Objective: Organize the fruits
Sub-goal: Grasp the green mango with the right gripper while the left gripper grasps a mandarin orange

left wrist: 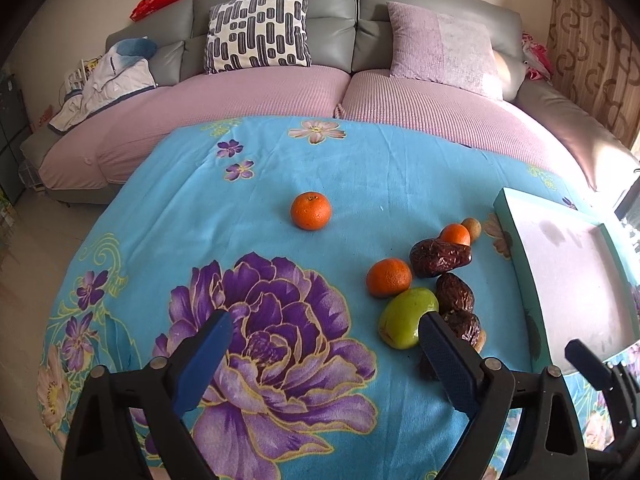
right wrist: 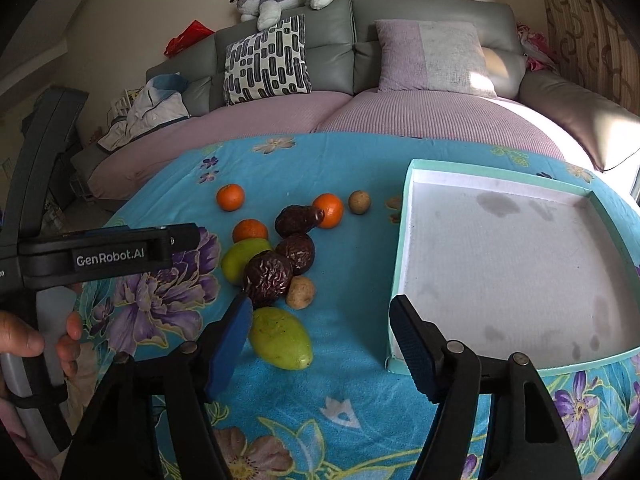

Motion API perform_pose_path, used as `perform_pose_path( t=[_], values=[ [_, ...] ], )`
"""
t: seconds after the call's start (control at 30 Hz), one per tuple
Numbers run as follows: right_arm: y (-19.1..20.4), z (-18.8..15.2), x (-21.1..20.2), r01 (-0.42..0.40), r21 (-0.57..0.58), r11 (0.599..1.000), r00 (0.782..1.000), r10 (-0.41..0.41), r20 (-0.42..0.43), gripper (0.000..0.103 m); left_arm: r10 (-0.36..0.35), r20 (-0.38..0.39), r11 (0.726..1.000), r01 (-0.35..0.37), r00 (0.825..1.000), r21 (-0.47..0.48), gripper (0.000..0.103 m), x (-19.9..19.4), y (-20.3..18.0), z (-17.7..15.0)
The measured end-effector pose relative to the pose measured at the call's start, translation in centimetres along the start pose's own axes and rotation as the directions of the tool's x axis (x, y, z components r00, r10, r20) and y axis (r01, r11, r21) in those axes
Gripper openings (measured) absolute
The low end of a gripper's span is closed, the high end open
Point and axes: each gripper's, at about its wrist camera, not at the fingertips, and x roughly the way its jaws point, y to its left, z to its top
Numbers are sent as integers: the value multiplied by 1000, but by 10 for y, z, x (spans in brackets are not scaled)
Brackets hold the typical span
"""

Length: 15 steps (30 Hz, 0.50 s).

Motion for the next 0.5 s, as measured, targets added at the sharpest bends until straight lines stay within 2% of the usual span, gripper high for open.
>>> perform_pose_path(
  t=[0.27, 0.37, 0.5],
  values=[
    [12, -4, 30, -45, -24, 999, 993, 43, -107, 72, -30, -42, 999, 29, 999, -23, 95, 26, 3, 28],
    [17, -6, 38, -51, -42, 998, 990, 45, -135, 64, -48, -63, 999, 47, 997, -19, 95, 39, 0, 35],
    [18, -9, 47, -53, -45, 998, 986, 45, -161, 58, -95, -98, 995, 93, 991, -16, 86, 58, -5, 36]
  ],
)
